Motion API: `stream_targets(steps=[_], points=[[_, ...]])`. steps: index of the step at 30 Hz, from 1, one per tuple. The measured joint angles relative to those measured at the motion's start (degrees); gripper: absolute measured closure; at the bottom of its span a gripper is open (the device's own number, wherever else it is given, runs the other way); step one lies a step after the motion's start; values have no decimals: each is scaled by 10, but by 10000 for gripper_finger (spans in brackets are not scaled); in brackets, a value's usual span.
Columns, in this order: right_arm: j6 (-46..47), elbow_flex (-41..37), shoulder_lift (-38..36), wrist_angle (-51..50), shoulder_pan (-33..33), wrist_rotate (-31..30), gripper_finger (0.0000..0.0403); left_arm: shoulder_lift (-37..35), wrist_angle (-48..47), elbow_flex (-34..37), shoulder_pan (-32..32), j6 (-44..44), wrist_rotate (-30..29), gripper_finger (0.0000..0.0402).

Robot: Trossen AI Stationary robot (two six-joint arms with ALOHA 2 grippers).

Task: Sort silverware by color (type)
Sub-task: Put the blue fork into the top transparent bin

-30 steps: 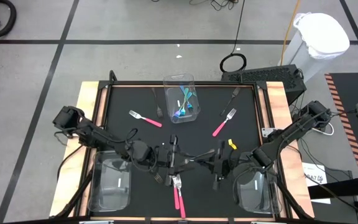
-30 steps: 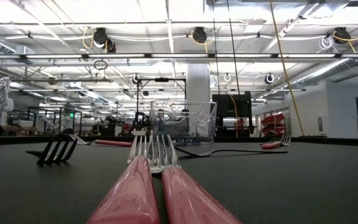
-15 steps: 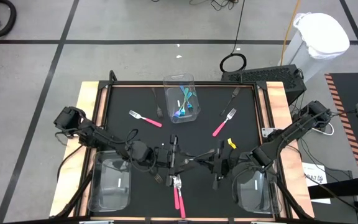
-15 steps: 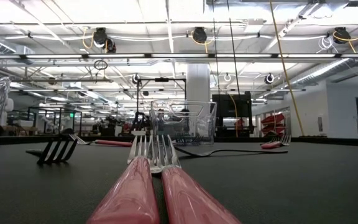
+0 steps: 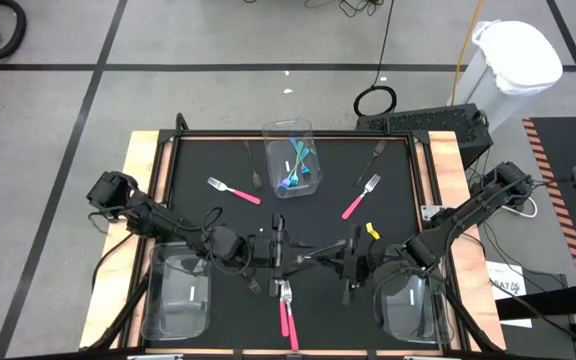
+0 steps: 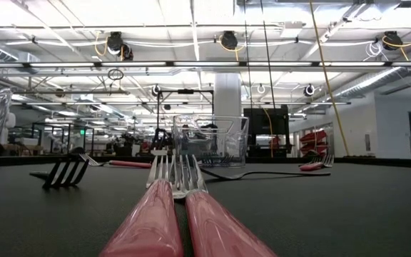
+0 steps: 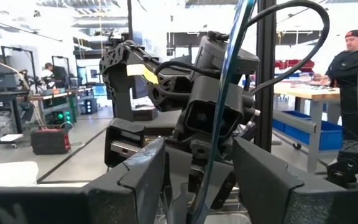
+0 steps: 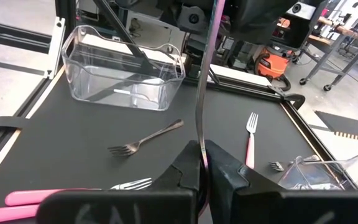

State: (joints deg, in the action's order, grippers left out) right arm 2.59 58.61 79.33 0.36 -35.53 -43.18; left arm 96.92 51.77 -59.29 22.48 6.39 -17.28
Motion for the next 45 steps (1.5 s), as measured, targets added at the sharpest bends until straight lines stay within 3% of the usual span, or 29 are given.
stream_targets(steps=[4,12,20,38,45], points=[[0,0,5,2,0,0,398,0,0,0,0,3,3,236],[-6,0,23,16,18,42,398,0,-13,0,-1,5,7,318],[-15,0,24,16,22,42,398,0,-21,0,-1,6,14,387],[-17,0,24,17,21,41,397,0,-28,0,-1,4,18,396],[-9,0,24,19,20,18,360,-1,-37,0,-2,0,18,399]])
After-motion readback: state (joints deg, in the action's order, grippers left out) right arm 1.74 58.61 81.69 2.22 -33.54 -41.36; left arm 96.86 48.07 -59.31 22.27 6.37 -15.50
